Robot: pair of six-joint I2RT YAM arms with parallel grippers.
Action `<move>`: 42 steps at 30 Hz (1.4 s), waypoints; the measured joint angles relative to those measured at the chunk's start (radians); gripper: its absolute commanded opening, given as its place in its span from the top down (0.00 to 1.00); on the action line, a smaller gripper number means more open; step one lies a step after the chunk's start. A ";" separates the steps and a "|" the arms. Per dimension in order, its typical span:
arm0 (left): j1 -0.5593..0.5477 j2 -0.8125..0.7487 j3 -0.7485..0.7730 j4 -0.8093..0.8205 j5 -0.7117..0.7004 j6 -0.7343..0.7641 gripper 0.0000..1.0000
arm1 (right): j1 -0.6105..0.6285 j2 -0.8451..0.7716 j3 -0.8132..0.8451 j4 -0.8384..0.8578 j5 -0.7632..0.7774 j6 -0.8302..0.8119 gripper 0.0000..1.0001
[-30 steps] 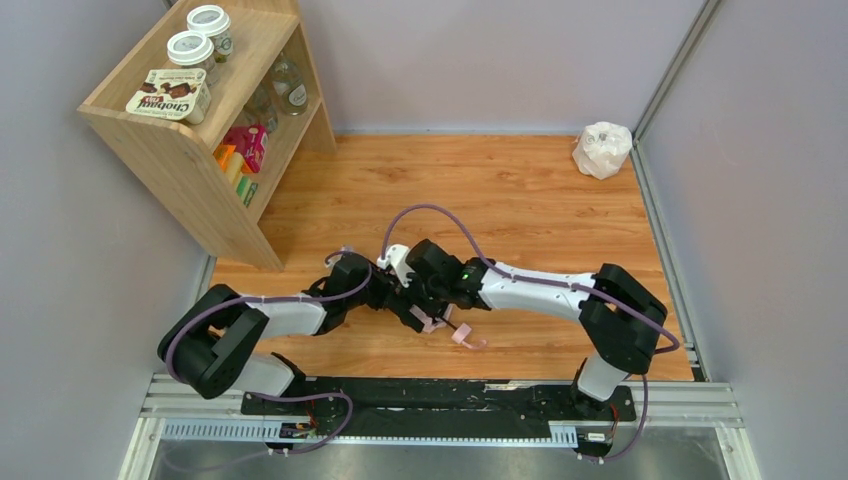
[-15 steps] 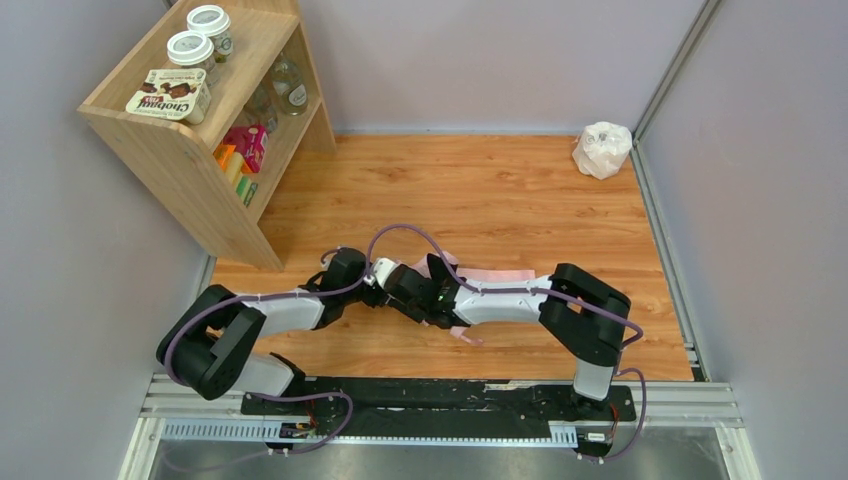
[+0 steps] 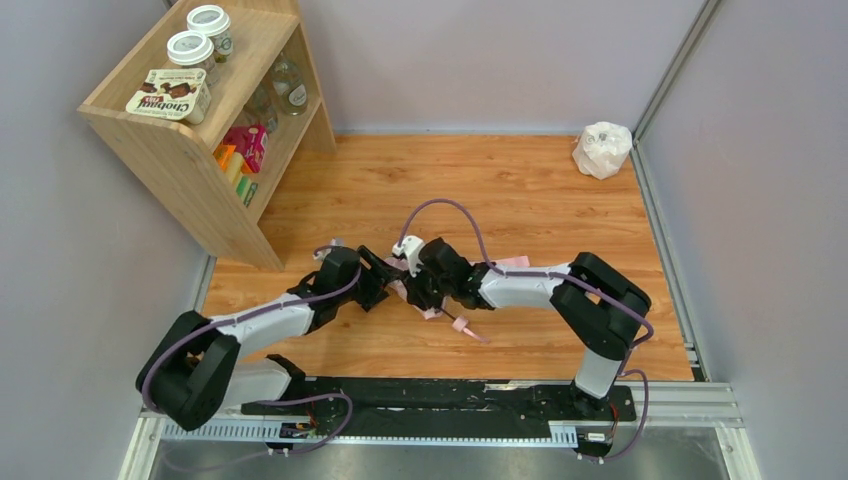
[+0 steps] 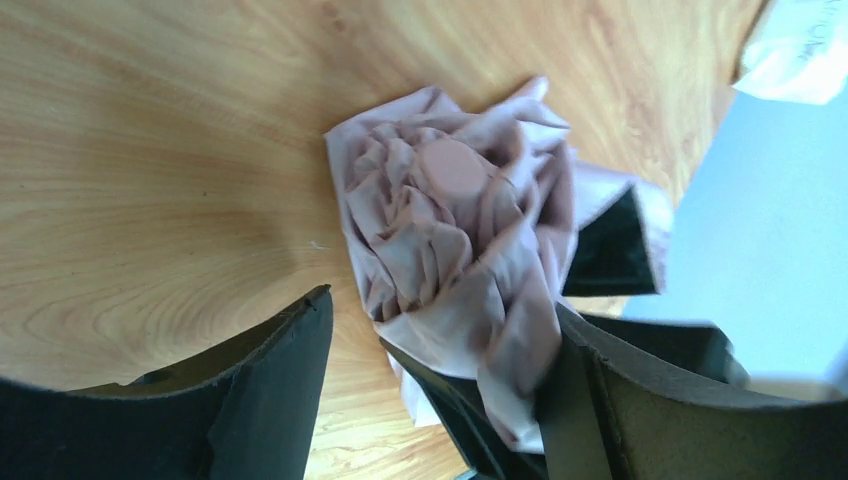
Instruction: Put away the umbrella
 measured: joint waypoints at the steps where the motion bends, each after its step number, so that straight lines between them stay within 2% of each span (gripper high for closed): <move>1: 0.005 -0.026 0.000 -0.014 -0.002 0.014 0.24 | -0.021 -0.002 -0.008 0.014 -0.043 0.013 1.00; 9: 0.047 -0.237 -0.005 -0.071 -0.033 0.084 0.23 | -0.182 0.029 -0.023 0.078 -0.428 0.121 1.00; 16: 0.047 -0.150 0.031 -0.090 -0.018 0.089 0.23 | -0.220 0.075 -0.003 0.084 -0.593 0.181 1.00; 24: 0.047 0.001 0.209 -0.242 0.022 0.085 0.22 | -0.222 0.082 0.015 0.054 -0.614 0.186 1.00; 33: -0.006 0.043 0.217 -0.375 0.054 0.010 0.21 | -0.222 0.082 0.026 0.023 -0.609 0.182 1.00; 38: -0.014 0.056 0.217 -0.373 0.049 -0.029 0.21 | -0.222 0.082 0.027 0.020 -0.610 0.182 1.00; 42: -0.017 0.146 0.217 -0.293 0.040 -0.040 0.21 | -0.222 0.082 0.031 0.014 -0.612 0.182 1.00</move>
